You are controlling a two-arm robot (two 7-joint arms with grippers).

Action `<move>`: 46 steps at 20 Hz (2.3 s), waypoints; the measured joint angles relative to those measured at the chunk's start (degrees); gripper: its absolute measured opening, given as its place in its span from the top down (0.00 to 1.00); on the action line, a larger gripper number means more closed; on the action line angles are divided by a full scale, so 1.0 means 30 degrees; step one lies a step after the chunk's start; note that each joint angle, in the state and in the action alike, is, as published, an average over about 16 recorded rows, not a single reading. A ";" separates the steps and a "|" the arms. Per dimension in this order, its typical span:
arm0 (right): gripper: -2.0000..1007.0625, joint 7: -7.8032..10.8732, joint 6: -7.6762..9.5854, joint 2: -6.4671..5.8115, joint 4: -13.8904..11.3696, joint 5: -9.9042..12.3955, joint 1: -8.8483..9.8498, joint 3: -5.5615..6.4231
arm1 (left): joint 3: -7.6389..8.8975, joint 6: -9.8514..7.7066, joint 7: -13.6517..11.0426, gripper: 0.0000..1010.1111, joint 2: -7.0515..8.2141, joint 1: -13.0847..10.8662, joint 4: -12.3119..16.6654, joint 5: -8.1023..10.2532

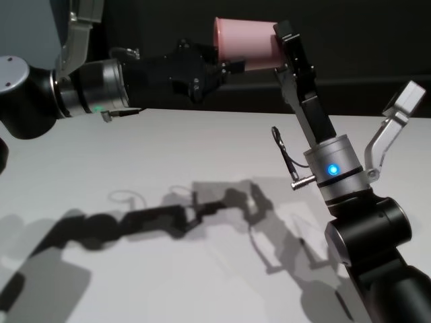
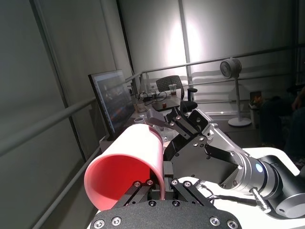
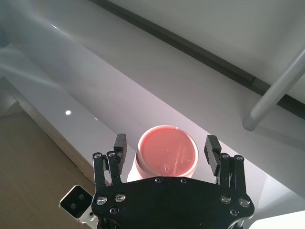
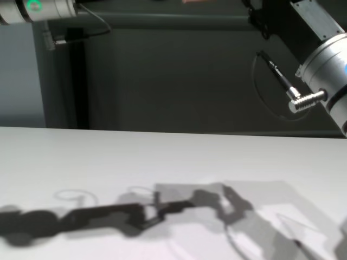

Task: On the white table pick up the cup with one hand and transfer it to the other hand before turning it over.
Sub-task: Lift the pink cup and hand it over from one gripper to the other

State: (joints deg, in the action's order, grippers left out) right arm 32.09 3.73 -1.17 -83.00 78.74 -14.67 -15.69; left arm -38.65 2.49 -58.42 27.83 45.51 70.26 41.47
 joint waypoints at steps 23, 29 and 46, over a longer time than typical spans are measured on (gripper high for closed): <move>0.28 0.0061 -0.0019 0.0027 -0.0014 -0.0057 0.0005 0.0032 | 0.0000 0.0003 -0.0002 0.95 0.0000 0.0001 0.0000 0.0006; 0.28 0.0068 -0.0020 0.0032 -0.0014 -0.0064 0.0005 0.0033 | 0.0000 0.0003 -0.0002 0.95 0.0000 0.0000 0.0000 0.0006; 0.28 0.0079 -0.0006 0.0036 -0.0014 -0.0081 0.0005 0.0018 | 0.0000 0.0000 0.0003 0.82 0.0000 0.0000 0.0000 -0.0005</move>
State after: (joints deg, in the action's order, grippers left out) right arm 32.32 3.72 -1.06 -83.05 78.49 -14.65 -15.64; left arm -38.65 2.48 -58.41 27.83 45.51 70.26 41.46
